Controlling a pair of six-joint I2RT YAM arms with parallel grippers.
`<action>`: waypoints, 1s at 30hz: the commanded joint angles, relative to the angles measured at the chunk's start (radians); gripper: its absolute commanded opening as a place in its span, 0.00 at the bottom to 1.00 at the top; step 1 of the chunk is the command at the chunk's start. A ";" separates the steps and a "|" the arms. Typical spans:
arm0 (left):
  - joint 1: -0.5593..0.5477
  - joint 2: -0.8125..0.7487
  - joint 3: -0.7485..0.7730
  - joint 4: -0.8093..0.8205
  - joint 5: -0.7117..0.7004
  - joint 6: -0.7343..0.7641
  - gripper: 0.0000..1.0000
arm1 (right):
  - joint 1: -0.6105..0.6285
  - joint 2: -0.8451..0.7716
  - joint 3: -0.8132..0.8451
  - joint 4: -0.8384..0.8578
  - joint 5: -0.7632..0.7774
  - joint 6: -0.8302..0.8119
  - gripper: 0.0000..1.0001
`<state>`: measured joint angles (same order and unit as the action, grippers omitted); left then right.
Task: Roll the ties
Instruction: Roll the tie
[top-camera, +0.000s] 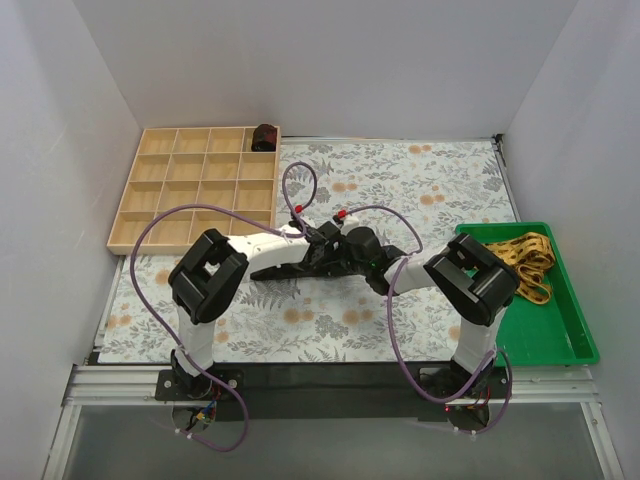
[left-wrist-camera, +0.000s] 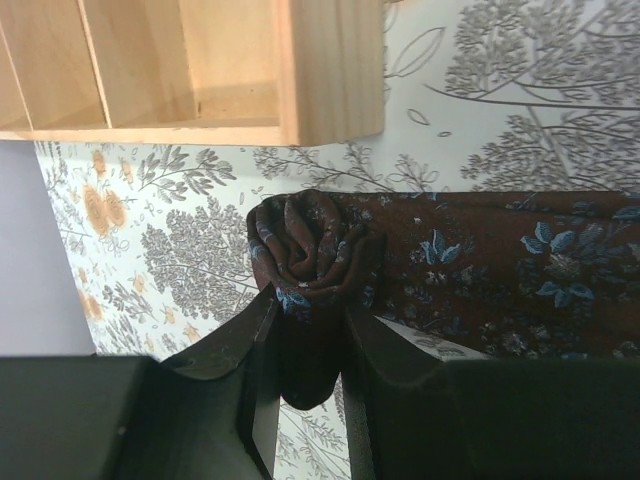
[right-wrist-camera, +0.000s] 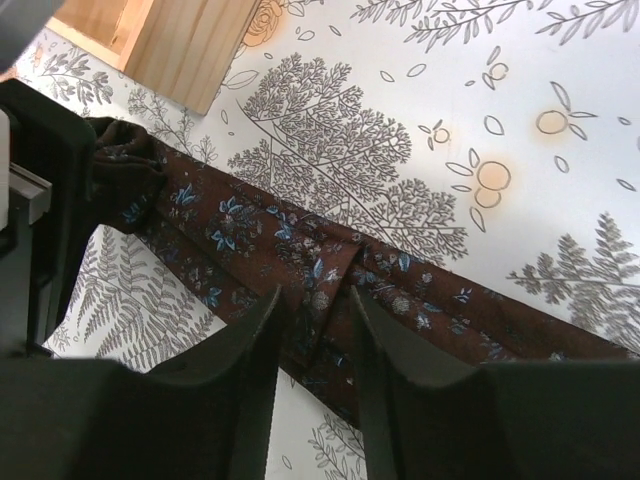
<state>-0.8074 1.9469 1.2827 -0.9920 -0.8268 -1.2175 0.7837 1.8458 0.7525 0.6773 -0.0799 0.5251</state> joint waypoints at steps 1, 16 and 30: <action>0.007 0.032 -0.026 0.099 0.067 0.001 0.00 | 0.022 -0.065 -0.056 0.024 -0.031 -0.065 0.37; 0.007 0.003 0.012 0.139 0.132 0.039 0.00 | -0.038 -0.227 -0.223 0.073 0.157 -0.050 0.40; 0.007 0.021 0.030 0.142 0.137 0.064 0.00 | -0.161 -0.261 -0.292 0.076 0.028 0.015 0.33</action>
<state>-0.7986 1.9587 1.2980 -0.8837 -0.7433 -1.1458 0.6323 1.6066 0.4740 0.7120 -0.0227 0.5209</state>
